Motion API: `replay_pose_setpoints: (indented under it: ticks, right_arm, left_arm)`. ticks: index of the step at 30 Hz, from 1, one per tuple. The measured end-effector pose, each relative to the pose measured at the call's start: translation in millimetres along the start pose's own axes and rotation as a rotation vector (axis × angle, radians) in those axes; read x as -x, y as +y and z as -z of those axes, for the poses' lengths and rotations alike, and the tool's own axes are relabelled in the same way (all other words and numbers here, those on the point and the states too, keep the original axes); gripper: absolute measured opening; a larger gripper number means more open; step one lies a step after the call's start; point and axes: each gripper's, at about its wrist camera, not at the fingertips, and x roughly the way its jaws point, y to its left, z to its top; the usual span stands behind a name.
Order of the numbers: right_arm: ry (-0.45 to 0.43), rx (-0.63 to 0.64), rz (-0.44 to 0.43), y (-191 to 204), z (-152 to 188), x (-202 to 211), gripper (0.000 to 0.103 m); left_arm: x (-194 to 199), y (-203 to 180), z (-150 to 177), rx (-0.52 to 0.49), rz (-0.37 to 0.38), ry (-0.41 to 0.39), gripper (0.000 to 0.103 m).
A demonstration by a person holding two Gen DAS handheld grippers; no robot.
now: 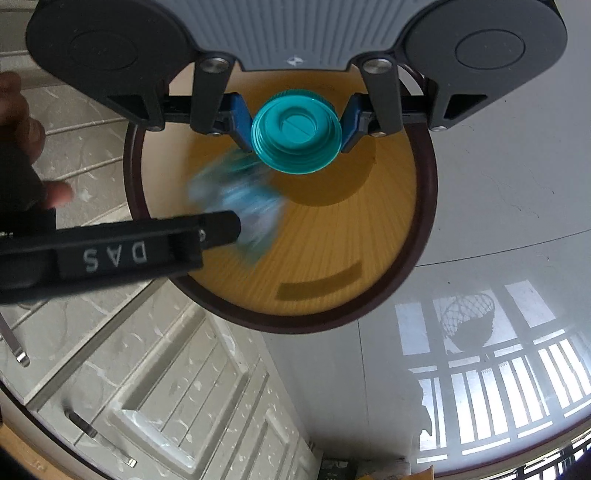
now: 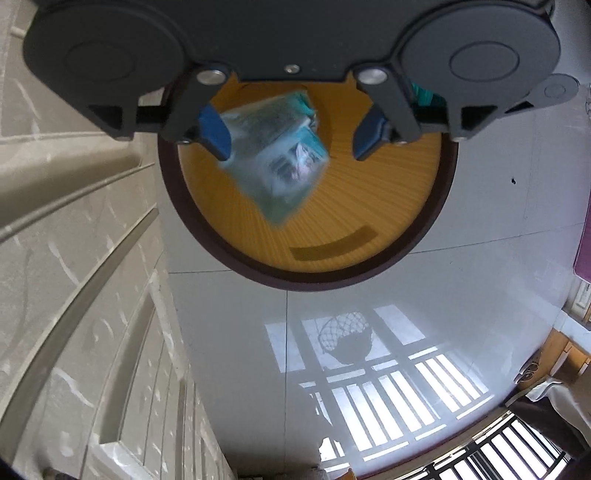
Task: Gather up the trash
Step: 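Open the right tool over the bin while the left tool releases the teal cap, then move both open tools back from the bin toward the trash on the bench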
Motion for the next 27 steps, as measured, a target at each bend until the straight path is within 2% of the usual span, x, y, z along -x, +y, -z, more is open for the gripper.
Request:
replay_pose_setpoints:
  ticks: [11, 12, 14, 20, 27]
  right_arm:
    - [0.0, 0.018, 0.012, 2.5, 0.8, 16.4, 0.089]
    - [0.001, 0.021, 0.01, 3.2, 1.3, 18.2, 0.092]
    - [0.003, 0.026, 0.005, 4.4, 2.5, 21.7, 0.094]
    - [0.004, 0.05, 0.02, 7.0, 6.2, 28.9, 0.097]
    - [0.011, 0.083, 0.063, 9.8, 10.6, 36.4, 0.103]
  left_arm:
    - [-3.7, -9.6, -8.0, -0.058, -0.013, -0.003, 0.051]
    - [-2.8, -10.6, -9.1, -0.066, -0.016, -0.001, 0.054]
    - [0.8, -9.3, -10.6, -0.063, -0.022, -0.008, 0.068]
    - [13.9, -5.7, -11.2, -0.059, -0.036, 0.005, 0.084]
    - [27.5, -5.0, -10.5, -0.066, -0.063, 0.045, 0.091]
